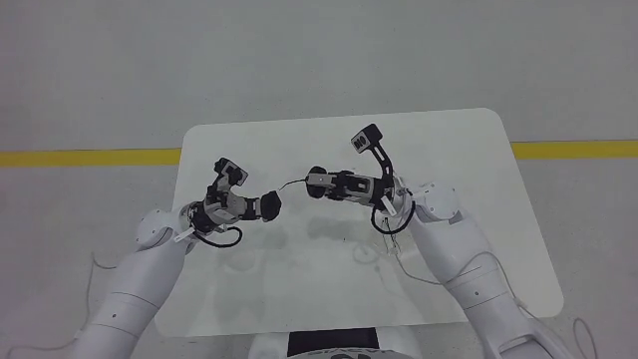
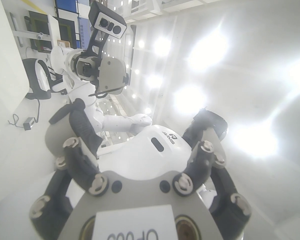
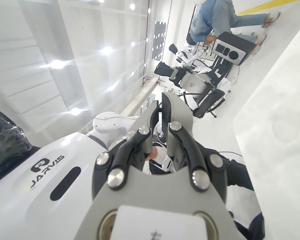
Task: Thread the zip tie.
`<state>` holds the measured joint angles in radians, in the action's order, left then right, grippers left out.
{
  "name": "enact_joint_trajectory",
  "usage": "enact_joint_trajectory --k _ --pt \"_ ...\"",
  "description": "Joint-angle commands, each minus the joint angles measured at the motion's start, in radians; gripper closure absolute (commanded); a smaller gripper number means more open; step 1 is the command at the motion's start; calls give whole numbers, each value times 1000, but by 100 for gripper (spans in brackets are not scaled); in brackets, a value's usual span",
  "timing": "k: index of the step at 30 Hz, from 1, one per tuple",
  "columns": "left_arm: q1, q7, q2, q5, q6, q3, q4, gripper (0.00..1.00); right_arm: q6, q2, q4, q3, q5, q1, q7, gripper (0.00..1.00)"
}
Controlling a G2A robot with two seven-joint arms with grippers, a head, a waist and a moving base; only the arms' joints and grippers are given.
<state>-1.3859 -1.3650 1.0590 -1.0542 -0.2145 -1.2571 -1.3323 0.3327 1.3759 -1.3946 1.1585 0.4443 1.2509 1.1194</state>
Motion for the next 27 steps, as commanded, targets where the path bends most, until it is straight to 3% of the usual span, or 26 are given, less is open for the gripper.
enact_joint_trajectory --k 1,6,10,11,17,19,25,27 --pt "8 -25 -4 41 4 -1 3 0 2 -2 -9 -1 26 6 4 100" --pt "21 -25 -12 37 15 36 -16 0 7 -1 2 -19 113 6 47 100" --pt "47 -25 -17 23 -3 84 -19 0 -2 5 28 -57 168 -2 70 100" --pt "55 -25 -21 38 -23 90 0 0 -3 5 35 -64 172 -7 75 100" --pt "57 -18 -22 46 -29 91 5 0 -3 5 35 -64 172 -7 75 100" --pt "54 11 -21 63 -34 94 -15 0 -22 5 21 -71 166 -1 46 100" --pt "57 -25 -25 80 -22 99 -37 0 -48 7 26 -98 208 2 48 100" --pt "60 -23 -27 99 -35 99 -37 0 -44 7 31 -103 214 -2 48 100"
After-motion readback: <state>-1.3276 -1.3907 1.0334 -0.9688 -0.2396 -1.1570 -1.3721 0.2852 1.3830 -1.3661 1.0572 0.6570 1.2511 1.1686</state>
